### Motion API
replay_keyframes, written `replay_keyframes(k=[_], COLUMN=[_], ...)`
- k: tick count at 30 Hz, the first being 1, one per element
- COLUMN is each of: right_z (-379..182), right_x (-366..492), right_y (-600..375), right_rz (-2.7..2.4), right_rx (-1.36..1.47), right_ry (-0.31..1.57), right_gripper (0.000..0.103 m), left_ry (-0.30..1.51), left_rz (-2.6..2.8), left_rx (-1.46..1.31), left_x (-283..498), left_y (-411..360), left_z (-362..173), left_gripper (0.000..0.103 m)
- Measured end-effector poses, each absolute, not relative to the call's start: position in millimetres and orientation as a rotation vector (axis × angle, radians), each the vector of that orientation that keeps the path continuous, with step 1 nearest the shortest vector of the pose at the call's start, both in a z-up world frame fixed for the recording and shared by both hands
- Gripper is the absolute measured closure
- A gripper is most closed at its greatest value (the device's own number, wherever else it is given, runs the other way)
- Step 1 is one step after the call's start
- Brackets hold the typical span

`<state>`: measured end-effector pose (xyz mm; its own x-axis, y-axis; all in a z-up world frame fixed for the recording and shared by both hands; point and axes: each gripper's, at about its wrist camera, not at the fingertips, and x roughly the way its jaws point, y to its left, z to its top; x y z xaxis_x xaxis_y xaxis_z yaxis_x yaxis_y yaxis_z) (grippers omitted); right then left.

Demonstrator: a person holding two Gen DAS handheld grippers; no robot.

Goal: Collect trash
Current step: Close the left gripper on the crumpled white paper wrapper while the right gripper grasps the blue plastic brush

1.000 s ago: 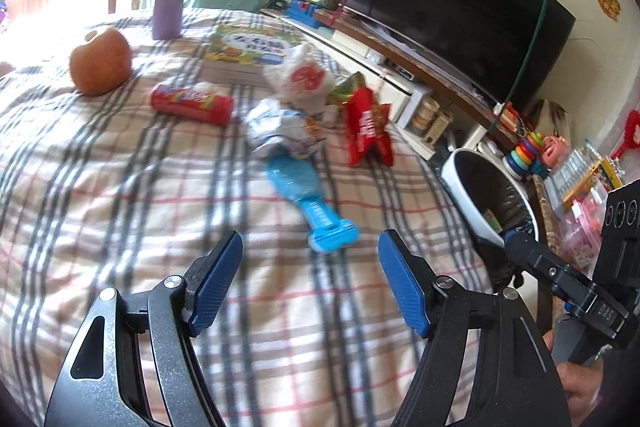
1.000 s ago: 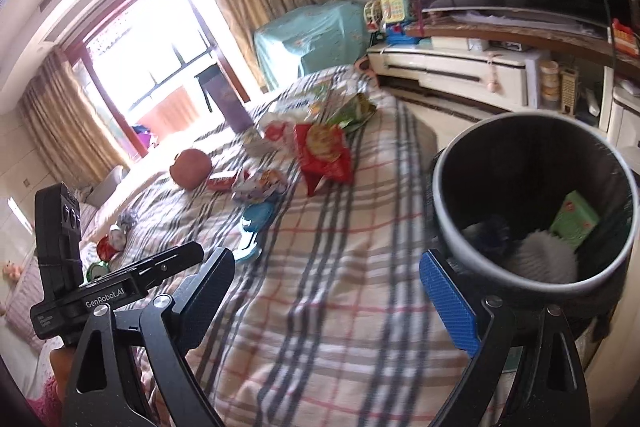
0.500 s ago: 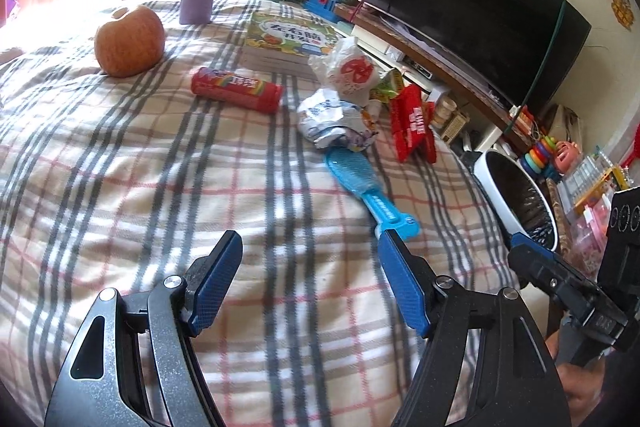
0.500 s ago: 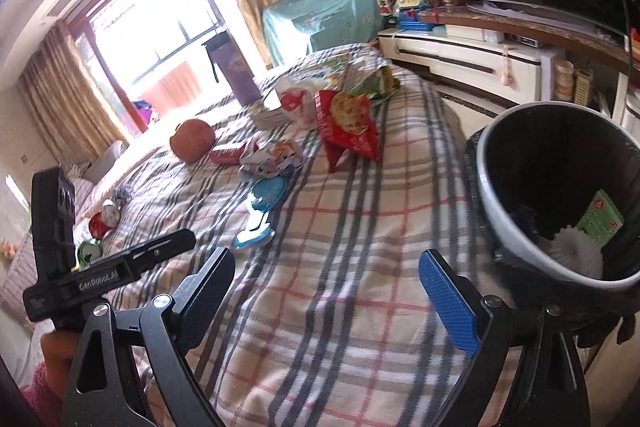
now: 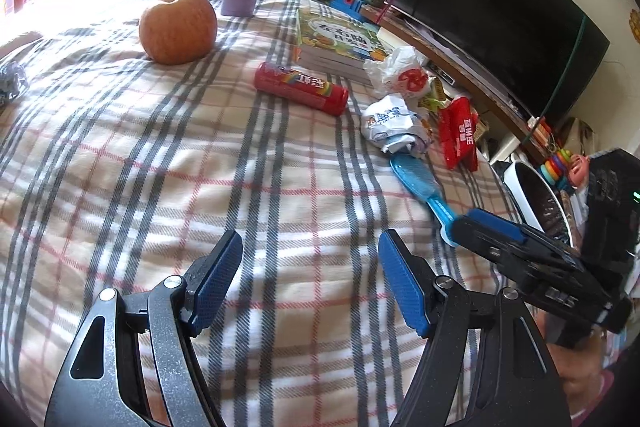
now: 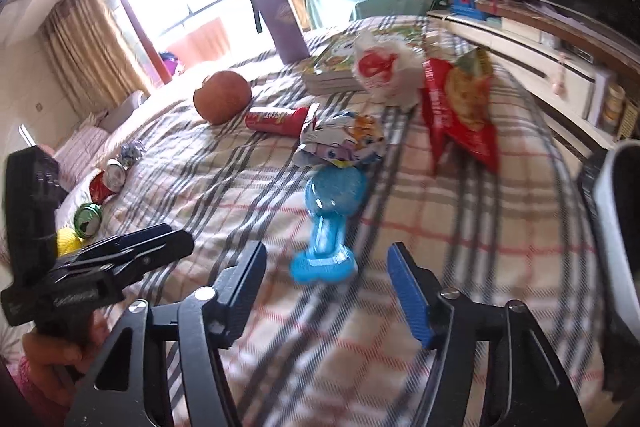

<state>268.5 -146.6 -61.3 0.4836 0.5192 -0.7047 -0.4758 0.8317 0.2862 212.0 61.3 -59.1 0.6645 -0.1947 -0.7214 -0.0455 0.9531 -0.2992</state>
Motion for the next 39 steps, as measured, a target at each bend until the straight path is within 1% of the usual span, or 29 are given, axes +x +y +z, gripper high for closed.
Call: replay_keyframes(k=[2, 3, 7, 14, 19, 23, 24, 25, 27, 28, 31, 39], right_z=[-71.3, -74.5, -72.0, -73.9, -73.9, -72.3, -72.0, -71.8, -71.2, -70.7, -67.9, -67.7], right_x=[277.8, 279.0, 268.1, 222.6, 203.4, 201.9, 202.4, 202.5, 203.8, 205.1, 208.7, 214.7], right_y=[-140.0, -140.6, -153.0, -195.4, -220.2, -220.5, -219.7, -219.2, -218.1, -218.3, -220.4, -223.2], right_rz=[0.6, 0.594, 0.593, 0.51, 0.385, 0.342, 0.339, 0.336, 0.333, 0.332, 0.335, 0.362], right_rx=[0.032, 0.03, 0.045, 0.138, 0.163, 0.166, 0.167, 0.168, 0.172, 0.176, 0.194, 0.179], right_ry=[0.912, 0.925, 0.92, 0.909, 0.861, 0.861, 0.864, 0.865, 0.874, 0.878, 0.887, 0.898], right_gripper=[0.057, 0.069, 0.07, 0.07, 0.07, 0.07, 0.068, 0.067, 0.066, 0.066, 0.065, 0.065], left_ry=[0.847, 0.849, 0.839, 0.838, 0.868, 0.868, 0.866, 0.87, 0.882, 0.874, 0.871, 0.886], left_rz=[-0.09, -0.096, -0.128, -0.247, -0.294, -0.279, -0.275, -0.289, -0.324, -0.338, -0.364, -0.403], left_rx=[-0.304, -0.302, -0.291, -0.29, -0.278, -0.292, -0.3, -0.315, -0.346, -0.357, -0.354, -0.374], left_x=[215.4, 217.5, 229.2, 267.1, 292.7, 313.9, 318.2, 321.7, 325.6, 324.3, 316.7, 263.8], left_y=[61.9, 61.4, 56.0, 26.9, -0.7, -9.5, -9.4, -8.1, -5.2, -3.1, 0.5, 13.1], left_z=[-58.8, -58.3, -53.3, -48.3, -55.8, -63.7, -66.0, -69.1, -73.7, -73.4, -70.7, -60.8], left_gripper=[0.031, 0.031, 0.031, 0.031, 0.031, 0.032, 0.042, 0.06, 0.063, 0.068, 0.072, 0.073])
